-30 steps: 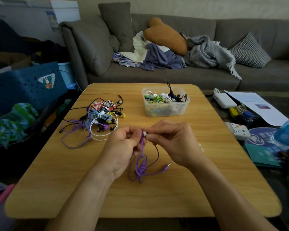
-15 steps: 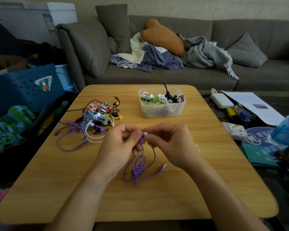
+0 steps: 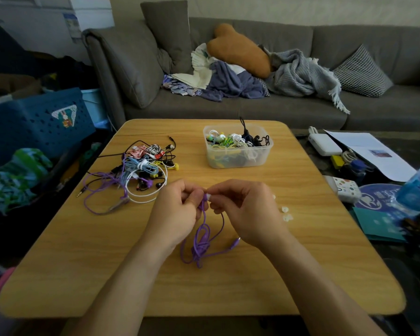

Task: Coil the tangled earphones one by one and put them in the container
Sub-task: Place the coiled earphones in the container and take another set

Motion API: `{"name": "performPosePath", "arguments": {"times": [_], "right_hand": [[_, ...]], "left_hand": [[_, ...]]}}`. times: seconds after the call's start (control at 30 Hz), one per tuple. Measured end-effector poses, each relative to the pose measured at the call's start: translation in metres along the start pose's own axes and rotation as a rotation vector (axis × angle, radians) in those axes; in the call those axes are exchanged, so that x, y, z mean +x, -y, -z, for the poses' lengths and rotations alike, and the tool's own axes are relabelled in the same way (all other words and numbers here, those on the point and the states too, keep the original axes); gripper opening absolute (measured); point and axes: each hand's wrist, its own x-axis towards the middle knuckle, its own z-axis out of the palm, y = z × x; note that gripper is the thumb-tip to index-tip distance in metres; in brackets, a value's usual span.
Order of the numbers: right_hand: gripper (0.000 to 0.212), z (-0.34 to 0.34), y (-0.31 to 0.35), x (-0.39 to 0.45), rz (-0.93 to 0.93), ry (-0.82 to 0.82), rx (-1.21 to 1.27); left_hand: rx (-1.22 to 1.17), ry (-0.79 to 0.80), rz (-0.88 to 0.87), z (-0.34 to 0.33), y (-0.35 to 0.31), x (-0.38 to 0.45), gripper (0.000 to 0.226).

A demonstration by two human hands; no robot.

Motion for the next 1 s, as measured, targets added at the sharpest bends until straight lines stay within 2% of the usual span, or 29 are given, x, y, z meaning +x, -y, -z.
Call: {"name": "performPosePath", "arguments": {"times": [0.13, 0.23, 0.33, 0.5, 0.57, 0.67, 0.73, 0.87, 1.0], "right_hand": [[0.016, -0.003, 0.001, -0.001, 0.090, -0.004, -0.059], [0.020, -0.001, 0.003, 0.000, 0.067, 0.022, -0.007], [0.023, 0.003, 0.003, 0.000, -0.040, 0.028, 0.135], [0.008, 0.008, 0.005, -0.002, -0.033, 0.006, 0.118], [0.007, 0.007, 0.006, -0.002, -0.090, 0.053, 0.260], [0.023, 0.006, 0.005, -0.003, -0.282, 0.136, 0.627], [0.026, 0.007, 0.003, -0.004, -0.305, 0.158, 0.681], [0.014, 0.012, 0.005, -0.003, -0.190, 0.164, 0.520], [0.008, 0.007, 0.004, -0.002, -0.033, 0.045, 0.189]], "left_hand": [[-0.191, 0.045, 0.229, 0.005, -0.006, 0.000, 0.023], [-0.242, 0.086, 0.285, 0.009, -0.010, -0.001, 0.024], [-0.224, 0.087, 0.259, 0.010, -0.010, -0.003, 0.022], [-0.193, 0.064, 0.186, 0.005, -0.010, -0.006, 0.018], [-0.151, 0.074, 0.110, 0.004, -0.013, -0.007, 0.018], [-0.095, 0.097, 0.021, 0.006, -0.013, -0.007, 0.016], [-0.077, 0.107, 0.006, 0.007, -0.012, -0.007, 0.016], [-0.175, 0.120, 0.044, 0.006, -0.010, -0.008, 0.018], [-0.177, 0.100, 0.071, 0.006, -0.007, -0.007, 0.019]]}}
